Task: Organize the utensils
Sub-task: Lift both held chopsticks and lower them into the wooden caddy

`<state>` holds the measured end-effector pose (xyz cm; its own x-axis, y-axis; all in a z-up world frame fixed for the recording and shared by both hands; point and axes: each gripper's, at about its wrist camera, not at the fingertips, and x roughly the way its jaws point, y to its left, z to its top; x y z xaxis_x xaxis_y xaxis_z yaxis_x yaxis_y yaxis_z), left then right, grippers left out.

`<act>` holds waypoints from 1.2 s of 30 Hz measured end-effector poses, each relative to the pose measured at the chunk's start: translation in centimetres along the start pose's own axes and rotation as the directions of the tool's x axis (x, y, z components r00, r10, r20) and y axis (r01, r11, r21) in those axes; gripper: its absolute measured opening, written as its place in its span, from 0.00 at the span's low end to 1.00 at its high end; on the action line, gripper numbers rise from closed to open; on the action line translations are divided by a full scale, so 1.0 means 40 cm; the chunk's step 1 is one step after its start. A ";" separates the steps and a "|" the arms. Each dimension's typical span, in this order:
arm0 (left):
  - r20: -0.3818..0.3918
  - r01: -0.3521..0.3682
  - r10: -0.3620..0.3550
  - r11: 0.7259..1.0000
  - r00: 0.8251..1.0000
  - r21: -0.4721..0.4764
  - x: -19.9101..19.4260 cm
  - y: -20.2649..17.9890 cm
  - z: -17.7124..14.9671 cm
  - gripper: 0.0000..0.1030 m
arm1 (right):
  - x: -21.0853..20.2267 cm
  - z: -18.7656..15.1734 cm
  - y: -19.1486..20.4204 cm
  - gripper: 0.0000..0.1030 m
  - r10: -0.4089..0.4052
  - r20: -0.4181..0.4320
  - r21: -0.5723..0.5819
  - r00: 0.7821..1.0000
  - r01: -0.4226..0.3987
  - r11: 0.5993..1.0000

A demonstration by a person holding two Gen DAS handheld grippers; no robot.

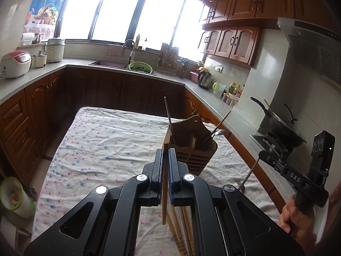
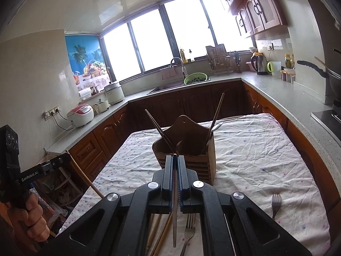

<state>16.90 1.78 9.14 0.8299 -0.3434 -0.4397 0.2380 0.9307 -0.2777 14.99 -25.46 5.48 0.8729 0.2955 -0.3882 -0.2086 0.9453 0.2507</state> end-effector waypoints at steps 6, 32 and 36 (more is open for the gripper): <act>0.013 0.006 -0.006 1.000 1.000 0.001 0.008 -0.007 0.020 0.03 | 0.008 0.012 -0.003 0.03 0.001 0.004 0.002 1.000 -0.001 1.000; 0.130 0.059 -0.063 0.998 0.989 0.037 0.039 -0.062 0.194 0.03 | 0.033 0.166 -0.026 0.03 -0.017 0.106 -0.021 0.994 0.020 1.000; 0.166 0.065 -0.072 0.997 0.983 0.047 0.055 -0.077 0.249 0.03 | 0.040 0.222 -0.030 0.03 -0.025 0.146 -0.025 0.989 0.029 0.999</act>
<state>23.02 -0.59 17.52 0.8830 -0.3835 -0.2705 0.3145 0.9114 -0.2655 20.54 -27.33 12.42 0.9328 0.2486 -0.2609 -0.1943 0.9567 0.2169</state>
